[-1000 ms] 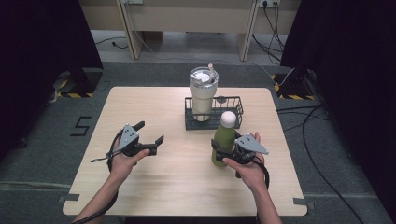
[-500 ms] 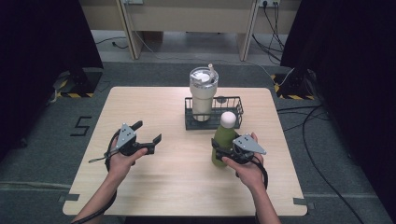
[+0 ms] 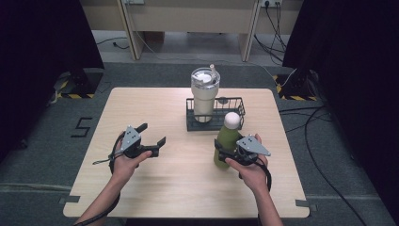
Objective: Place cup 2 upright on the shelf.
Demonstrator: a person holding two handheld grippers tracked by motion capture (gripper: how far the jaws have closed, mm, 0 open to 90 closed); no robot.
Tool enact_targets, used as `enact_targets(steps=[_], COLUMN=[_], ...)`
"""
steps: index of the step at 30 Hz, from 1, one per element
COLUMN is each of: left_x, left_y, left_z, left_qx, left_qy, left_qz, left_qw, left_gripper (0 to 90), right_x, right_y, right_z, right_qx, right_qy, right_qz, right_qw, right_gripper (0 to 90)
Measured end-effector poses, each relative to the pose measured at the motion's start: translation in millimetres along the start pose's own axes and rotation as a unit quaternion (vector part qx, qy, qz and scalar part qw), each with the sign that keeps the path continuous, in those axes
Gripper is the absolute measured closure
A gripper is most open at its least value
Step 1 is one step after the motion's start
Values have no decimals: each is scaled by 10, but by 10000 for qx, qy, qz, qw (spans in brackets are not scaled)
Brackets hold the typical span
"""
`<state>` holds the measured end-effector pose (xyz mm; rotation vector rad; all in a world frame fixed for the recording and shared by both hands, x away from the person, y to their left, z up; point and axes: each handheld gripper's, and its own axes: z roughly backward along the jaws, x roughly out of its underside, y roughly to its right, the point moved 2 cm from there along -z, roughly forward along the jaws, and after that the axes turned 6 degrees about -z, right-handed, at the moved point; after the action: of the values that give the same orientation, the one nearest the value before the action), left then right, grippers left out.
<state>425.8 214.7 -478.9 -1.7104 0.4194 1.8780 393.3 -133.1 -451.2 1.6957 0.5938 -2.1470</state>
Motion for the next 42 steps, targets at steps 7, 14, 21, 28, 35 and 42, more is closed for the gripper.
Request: enact_targets(steps=[7,14,21,28,35,42], left_x=[-10,-10,-17,-40,-18,12], left_y=[-60,-74,-102,-77,-58,-65], left_z=[25,61,68,73,59,76], left_qx=[-95,-144,-168,-152,-155,-176], left_qy=[35,38,72,91,51,12], left_qz=[71,81,96,69,78,118], left_qw=[9999,9999,9998,9998,9998,9998], left_gripper=[59,62,70,80,80,80], right_x=[-132,-196,-284,-391,-463,-545], right_y=[37,90,117,159,226,311], right_z=[41,40,25,12,3,-12], right_qx=[86,240,310,345,437,558], right_qy=[125,188,238,249,276,309], right_qz=[-20,-84,-94,-24,-131,-188], right_qw=[9999,9995,9992,9991,9986,9978], right_gripper=[215,215,215,215,215,215])
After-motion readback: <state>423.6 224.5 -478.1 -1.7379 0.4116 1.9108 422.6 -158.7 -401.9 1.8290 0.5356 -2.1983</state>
